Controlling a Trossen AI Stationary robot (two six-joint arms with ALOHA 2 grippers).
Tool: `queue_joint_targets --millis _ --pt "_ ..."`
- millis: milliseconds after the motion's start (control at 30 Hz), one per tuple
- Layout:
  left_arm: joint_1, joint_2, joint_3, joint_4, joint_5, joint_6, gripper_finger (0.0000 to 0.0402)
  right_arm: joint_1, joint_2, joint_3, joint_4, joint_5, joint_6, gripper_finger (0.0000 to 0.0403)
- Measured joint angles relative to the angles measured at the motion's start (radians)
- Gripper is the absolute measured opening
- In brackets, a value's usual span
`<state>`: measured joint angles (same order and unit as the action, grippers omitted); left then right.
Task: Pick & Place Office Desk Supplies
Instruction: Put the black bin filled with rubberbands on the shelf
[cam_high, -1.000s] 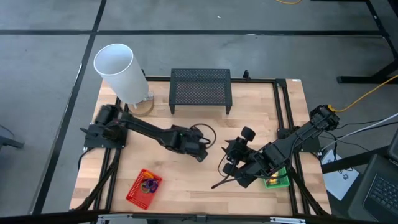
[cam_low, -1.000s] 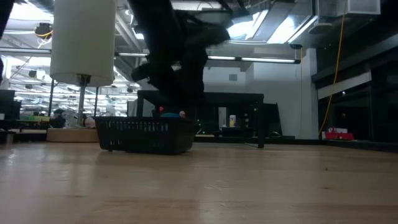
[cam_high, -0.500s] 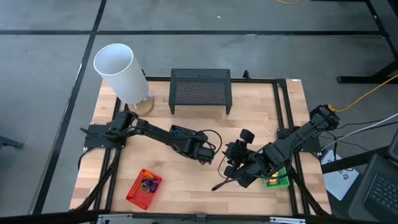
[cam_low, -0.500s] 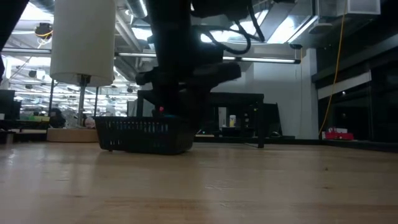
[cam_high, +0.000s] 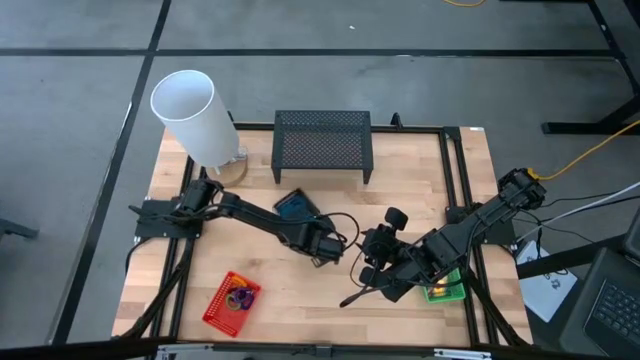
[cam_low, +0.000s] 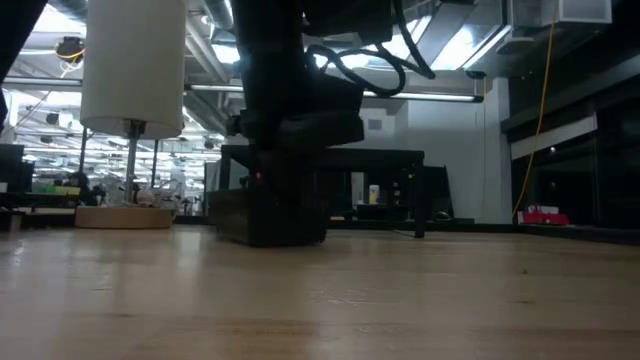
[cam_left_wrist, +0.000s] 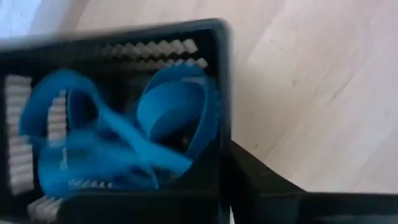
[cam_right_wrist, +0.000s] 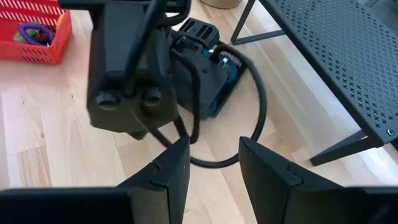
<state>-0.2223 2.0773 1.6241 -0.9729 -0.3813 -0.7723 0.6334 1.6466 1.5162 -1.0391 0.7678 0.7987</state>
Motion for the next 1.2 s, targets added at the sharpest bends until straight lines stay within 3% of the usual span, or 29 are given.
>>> queue_joint_targets --millis 133,400,700,967,1100,1200 --pt "-0.023 0.0 0.0 -0.018 0.002 0.057 0.0005 0.0 0.0 0.0 0.001 0.002 0.001 0.0139" --pt "-0.104 -0.043 0.0 -0.114 0.002 0.03 0.0004 0.0 0.0 0.0 0.007 0.003 0.001 0.0139" --pt "-0.232 -0.18 0.0 -0.27 0.01 0.017 0.0003 0.0 0.0 0.0 0.039 0.043 0.004 0.0139" --pt "-0.322 -0.33 0.0 -0.523 -0.139 -0.005 0.0003 0.0 0.0 0.0 0.063 0.127 -0.032 0.0139" --pt "-0.335 -0.403 0.0 -0.52 -0.252 0.089 0.0003 -0.002 0.0 0.0 0.071 0.232 -0.107 0.0139" --pt "-0.305 -0.454 0.0 -0.495 -0.279 0.182 0.0003 -0.005 0.0 0.0 0.075 0.348 -0.111 0.0139"
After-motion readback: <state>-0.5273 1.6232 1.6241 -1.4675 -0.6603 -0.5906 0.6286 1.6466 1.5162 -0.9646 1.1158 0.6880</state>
